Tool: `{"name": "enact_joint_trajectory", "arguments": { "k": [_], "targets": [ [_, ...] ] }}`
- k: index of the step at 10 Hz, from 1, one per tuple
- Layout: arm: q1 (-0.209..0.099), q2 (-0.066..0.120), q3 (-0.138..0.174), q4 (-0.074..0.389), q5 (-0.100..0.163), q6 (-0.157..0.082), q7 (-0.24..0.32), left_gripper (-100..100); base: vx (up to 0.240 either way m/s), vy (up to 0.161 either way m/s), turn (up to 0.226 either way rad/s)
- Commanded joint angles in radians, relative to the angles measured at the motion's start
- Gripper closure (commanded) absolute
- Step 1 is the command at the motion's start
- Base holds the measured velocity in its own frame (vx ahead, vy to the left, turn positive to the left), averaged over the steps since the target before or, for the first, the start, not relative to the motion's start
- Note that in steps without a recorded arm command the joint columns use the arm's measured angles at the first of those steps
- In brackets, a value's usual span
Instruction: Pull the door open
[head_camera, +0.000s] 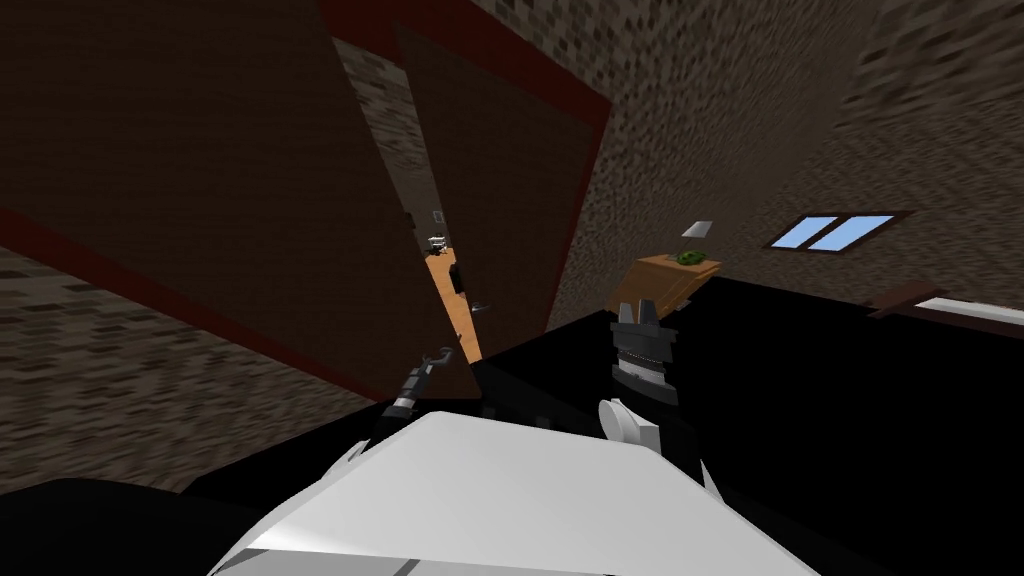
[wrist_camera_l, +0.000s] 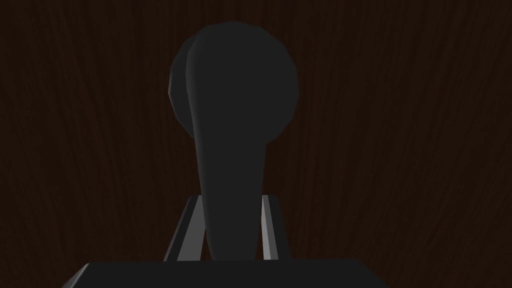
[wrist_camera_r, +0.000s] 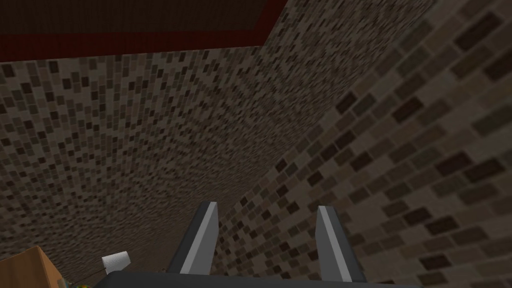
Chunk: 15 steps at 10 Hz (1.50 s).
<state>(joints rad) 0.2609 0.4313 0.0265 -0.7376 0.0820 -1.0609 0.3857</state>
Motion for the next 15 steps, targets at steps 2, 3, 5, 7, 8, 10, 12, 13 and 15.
{"name": "enact_joint_trajectory", "arguments": {
  "k": [2, 3, 5, 7, 8, 10, 12, 13, 15],
  "targets": [
    [0.012, 0.004, -0.009, 0.010, -0.006, -0.022, 0.008, 100, -0.121, 0.024, -0.081],
    [0.016, 0.007, -0.014, 0.015, -0.008, -0.035, 0.012, 100, -0.242, 0.064, -0.214],
    [0.025, 0.012, -0.024, 0.028, -0.014, -0.066, 0.021, 100, -0.198, 0.061, -0.157],
    [0.032, 0.017, -0.031, 0.038, -0.019, -0.090, 0.027, 100, -0.164, 0.029, -0.107],
    [0.038, 0.020, -0.038, 0.047, -0.023, -0.110, 0.033, 100, -0.225, 0.056, -0.204],
    [0.031, 0.029, -0.029, 0.062, -0.018, -0.113, 0.034, 100, -0.171, 0.048, -0.067],
    [0.048, 0.037, -0.059, 0.076, 0.006, -0.147, 0.029, 100, -0.181, 0.035, -0.211],
    [0.058, 0.043, -0.077, 0.083, 0.021, -0.167, 0.027, 100, -0.229, 0.066, -0.234],
    [0.071, 0.050, -0.101, 0.092, 0.042, -0.194, 0.023, 100, -0.235, 0.070, -0.227]
  ]
}}
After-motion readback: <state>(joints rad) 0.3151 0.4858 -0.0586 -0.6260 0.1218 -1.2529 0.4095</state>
